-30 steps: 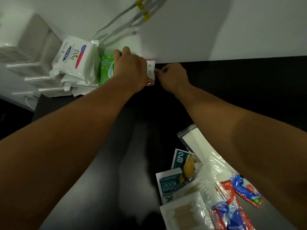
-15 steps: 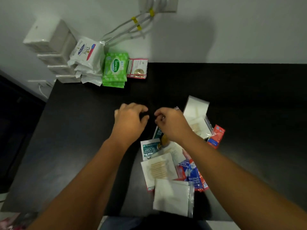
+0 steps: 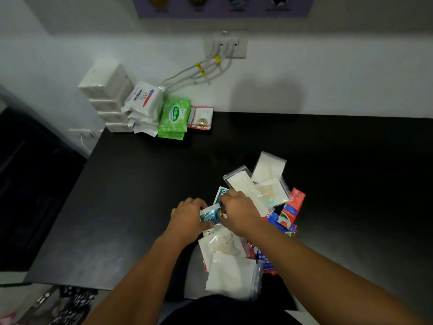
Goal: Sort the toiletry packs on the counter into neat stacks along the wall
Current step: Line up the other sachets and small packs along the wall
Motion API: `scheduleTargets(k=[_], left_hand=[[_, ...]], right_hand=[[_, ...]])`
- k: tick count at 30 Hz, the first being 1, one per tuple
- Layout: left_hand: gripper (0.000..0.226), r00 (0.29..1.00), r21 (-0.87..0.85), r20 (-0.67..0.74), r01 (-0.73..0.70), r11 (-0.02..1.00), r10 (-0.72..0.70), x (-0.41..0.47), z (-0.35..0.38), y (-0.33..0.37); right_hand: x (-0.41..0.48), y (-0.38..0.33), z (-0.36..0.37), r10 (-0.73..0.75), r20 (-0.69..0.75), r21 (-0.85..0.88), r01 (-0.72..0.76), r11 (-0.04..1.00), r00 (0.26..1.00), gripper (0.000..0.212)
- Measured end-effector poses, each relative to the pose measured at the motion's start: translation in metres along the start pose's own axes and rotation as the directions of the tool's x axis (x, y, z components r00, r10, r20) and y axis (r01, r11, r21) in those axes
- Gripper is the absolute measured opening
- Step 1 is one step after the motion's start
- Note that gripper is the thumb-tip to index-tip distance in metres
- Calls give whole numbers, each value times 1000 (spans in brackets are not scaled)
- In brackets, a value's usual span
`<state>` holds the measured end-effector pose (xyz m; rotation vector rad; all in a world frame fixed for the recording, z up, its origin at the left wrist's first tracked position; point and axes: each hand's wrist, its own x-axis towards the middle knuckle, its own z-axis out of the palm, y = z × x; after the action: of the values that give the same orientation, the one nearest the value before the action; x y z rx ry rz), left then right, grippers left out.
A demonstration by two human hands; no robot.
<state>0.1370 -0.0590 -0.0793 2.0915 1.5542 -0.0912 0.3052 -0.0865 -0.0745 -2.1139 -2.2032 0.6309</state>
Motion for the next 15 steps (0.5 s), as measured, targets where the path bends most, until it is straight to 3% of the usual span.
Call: scheduleTargets(k=[2, 4, 7, 10, 15], left_hand=[[22, 1000, -136, 24, 4, 991, -1, 0, -6, -2], [18, 1000, -255, 17, 9, 967, -5, 1, -16, -5], [15, 998, -402, -67, -7, 915, -22, 8, -34, -11], [12, 992, -552, -120, -37, 833, -35, 27, -56, -13], [16, 975, -701, -222, -142, 699, -25, 68, -86, 0]], right_hand=[[3, -1, -4, 13, 44, -11, -12, 1000, 999, 51], [8, -1, -8, 40, 53, 39, -42, 998, 998, 43], [16, 0, -15, 108, 47, 335, -118, 935, 993, 21], [28, -1, -23, 153, 14, 600, -130, 789, 988, 8], [57, 5, -36, 237, -30, 890, -82, 449, 971, 14]])
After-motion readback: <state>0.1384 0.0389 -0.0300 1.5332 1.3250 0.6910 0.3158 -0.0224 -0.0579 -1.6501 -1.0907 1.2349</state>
